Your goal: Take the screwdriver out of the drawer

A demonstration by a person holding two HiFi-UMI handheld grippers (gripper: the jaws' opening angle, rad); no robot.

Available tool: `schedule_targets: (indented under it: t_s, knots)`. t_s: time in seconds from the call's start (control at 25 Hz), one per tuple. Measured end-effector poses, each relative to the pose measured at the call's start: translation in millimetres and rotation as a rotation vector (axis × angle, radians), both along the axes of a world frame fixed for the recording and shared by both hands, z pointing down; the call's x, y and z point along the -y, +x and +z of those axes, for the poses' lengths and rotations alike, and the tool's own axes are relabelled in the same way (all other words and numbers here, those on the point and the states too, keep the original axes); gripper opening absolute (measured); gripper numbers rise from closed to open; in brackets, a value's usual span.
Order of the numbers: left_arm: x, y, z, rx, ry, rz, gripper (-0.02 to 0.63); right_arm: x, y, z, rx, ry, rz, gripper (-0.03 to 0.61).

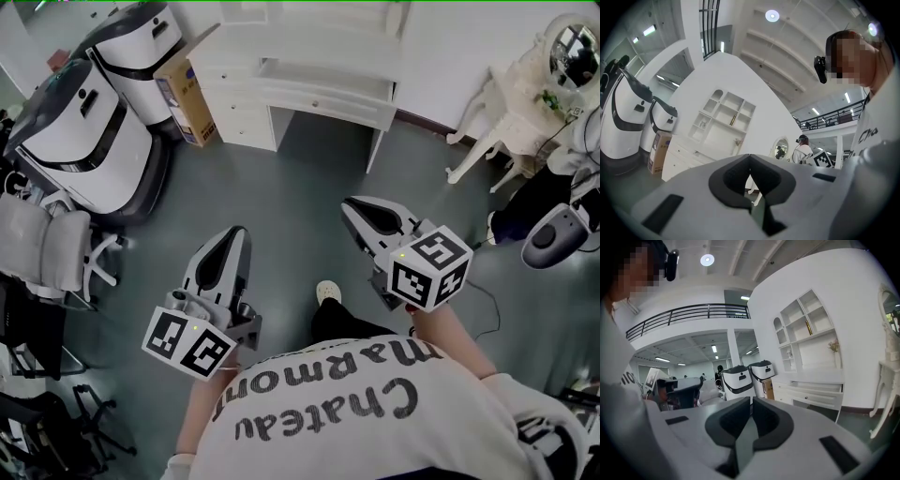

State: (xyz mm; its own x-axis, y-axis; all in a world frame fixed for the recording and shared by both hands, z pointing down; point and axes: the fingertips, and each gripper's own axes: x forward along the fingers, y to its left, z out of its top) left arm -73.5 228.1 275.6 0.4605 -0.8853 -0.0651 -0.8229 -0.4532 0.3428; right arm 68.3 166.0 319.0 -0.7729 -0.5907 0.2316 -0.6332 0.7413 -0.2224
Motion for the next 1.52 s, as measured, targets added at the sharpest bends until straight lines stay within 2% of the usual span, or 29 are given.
schedule_targets:
  t_s: [0.12,0.24,0.4,0.6,0.72,0.92,1.16,1.36,1.52]
  knots:
    - [42.6,4.0,0.1,0.007,-0.009,0.012,0.023,41.6,-3.5,3.2,-0.036,0.02,-0.017,0.035]
    - [89.5,6.9,-2.2,0.018,-0.035,-0.006,0.023,90.3,2.6,-5.9,-0.028,0.036,-0.024,0.035]
    - [141.7,13.7,-23.1,-0.014,0.009,-0.011,0.023,155.2,22.6,-29.3,0.008,0.061,0.004,0.035]
    - [193.2,23.1,-31.3,0.028,0.026,-0.054,0.023,214.6,48.6,-49.5,0.053,0.097,0.035,0.035]
    - [216.8,25.7,-33.2,0.017,0.048,-0.062,0.023,240.4,57.7,-54.9,0.092,0.102,0.048,0.035]
    - [242.4,29.9,-23.3,0.01,0.023,-0.012,0.023,266.6,56.2,-36.1,0.106,0.052,0.06,0.035]
    - [285.8,4.1,4.5,-0.026,-0.048,0.009,0.023,303.6,34.9,-3.2,0.115,-0.055,0.088,0.035]
    - [336.7,-11.5,24.3,-0.058,-0.062,0.061,0.023,339.9,24.9,18.5,0.087,-0.084,0.156,0.035]
    - [401.7,-34.8,21.5,-0.074,-0.077,0.125,0.023,389.9,4.0,19.1,0.066,-0.096,0.214,0.035]
